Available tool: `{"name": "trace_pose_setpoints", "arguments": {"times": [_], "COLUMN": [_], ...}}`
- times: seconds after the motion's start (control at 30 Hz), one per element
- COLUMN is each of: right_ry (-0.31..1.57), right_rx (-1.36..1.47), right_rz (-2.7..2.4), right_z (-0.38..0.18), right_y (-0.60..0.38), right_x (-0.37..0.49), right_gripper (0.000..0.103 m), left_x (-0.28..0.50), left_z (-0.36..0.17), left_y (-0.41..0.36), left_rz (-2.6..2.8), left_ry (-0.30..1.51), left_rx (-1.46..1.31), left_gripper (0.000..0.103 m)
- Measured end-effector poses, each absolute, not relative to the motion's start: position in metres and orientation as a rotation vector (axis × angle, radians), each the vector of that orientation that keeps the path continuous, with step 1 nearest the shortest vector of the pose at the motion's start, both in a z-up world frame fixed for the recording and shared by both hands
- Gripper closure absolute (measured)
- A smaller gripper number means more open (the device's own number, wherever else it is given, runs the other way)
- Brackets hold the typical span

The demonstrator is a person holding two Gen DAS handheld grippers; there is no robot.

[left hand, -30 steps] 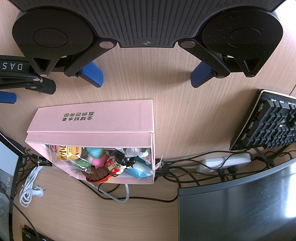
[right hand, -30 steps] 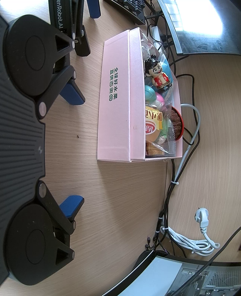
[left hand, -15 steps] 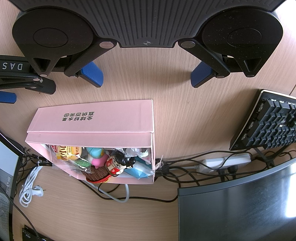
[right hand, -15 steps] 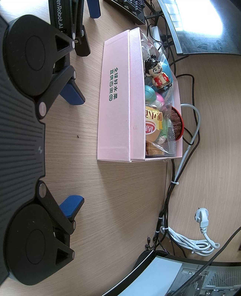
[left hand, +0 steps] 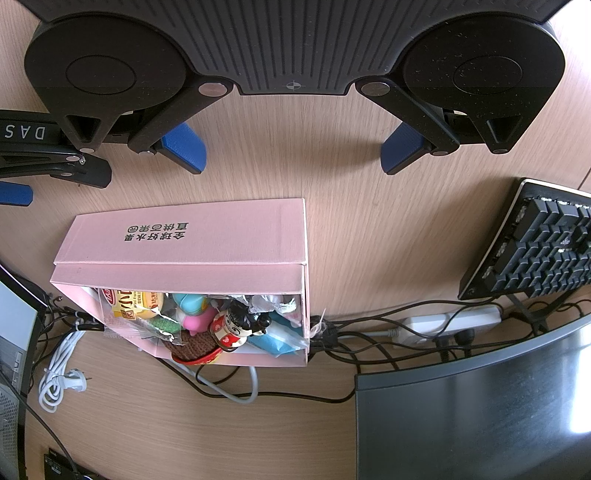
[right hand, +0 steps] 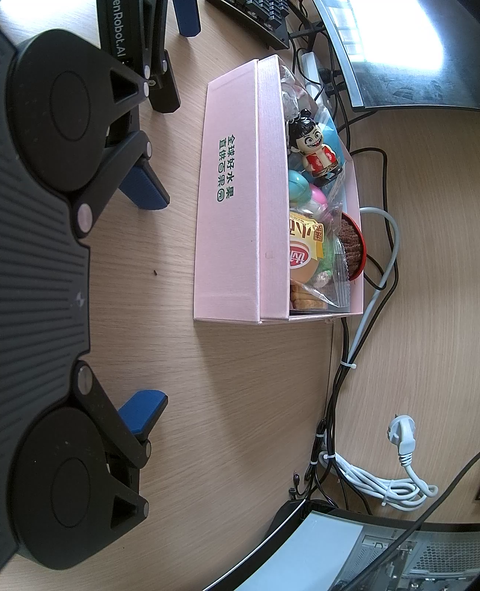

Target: Organize objects

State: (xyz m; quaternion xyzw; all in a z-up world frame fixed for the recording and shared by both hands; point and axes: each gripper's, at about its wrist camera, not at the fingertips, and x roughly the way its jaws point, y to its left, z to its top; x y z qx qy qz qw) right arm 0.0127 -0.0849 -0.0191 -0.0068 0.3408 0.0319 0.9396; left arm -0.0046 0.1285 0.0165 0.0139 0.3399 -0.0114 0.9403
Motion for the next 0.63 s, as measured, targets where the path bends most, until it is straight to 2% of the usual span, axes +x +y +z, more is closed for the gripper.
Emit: {"name": "trace_pose_setpoints", "arguments": {"times": [0.63], "right_ry": [0.696], "right_rx": [-0.014], "right_rz": [0.065], "right_z": [-0.0191], "right_y": [-0.0851], "right_x": [0.0126], "right_gripper": [0.000], "left_x": [0.0004], "left_z": [0.0167], "left_y": [0.1245], "left_rz": [-0.018], "left_ry": [0.688], "left_rx": [0.047], "left_gripper": [0.000]}}
